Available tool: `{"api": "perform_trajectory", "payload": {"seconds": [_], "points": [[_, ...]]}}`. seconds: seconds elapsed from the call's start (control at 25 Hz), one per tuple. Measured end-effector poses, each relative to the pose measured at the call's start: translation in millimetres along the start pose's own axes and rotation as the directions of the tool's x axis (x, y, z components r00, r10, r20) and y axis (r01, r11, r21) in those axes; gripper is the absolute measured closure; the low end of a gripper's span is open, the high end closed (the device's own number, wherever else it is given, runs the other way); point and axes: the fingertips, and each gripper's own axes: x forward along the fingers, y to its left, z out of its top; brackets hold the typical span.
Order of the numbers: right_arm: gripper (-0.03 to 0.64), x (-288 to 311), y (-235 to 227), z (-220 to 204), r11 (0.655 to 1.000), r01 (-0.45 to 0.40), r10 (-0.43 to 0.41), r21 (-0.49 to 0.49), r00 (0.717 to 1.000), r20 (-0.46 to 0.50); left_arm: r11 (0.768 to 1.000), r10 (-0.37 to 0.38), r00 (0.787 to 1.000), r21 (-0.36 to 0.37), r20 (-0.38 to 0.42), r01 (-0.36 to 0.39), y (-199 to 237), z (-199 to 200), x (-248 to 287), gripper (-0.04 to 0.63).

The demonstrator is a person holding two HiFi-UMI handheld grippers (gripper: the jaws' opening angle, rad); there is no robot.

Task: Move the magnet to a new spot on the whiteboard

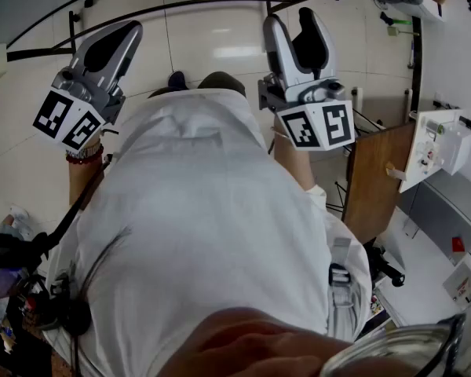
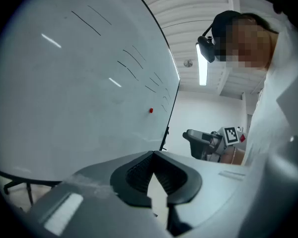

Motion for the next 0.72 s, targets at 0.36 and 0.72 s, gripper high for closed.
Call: {"api": "perform_trajectory", "payload": {"seconds": [0.36, 0.72], "points": [[0.396, 70.1, -51.6, 42.8, 0.988, 0.065, -0.062, -0.143, 0.998, 0.026, 0.987, -0.122, 0.99, 0.1, -0.072, 0.129, -3.1, 18.7, 68.4, 0.595], [0.403, 164.1, -92.7, 95.0, 0.934, 0.079, -0.065, -0.348, 0.997, 0.051, 0.977, -0.167, 0.981, 0.117, -0.096, 0.178, 32.9, 61.8, 133.8, 0.595]]}}
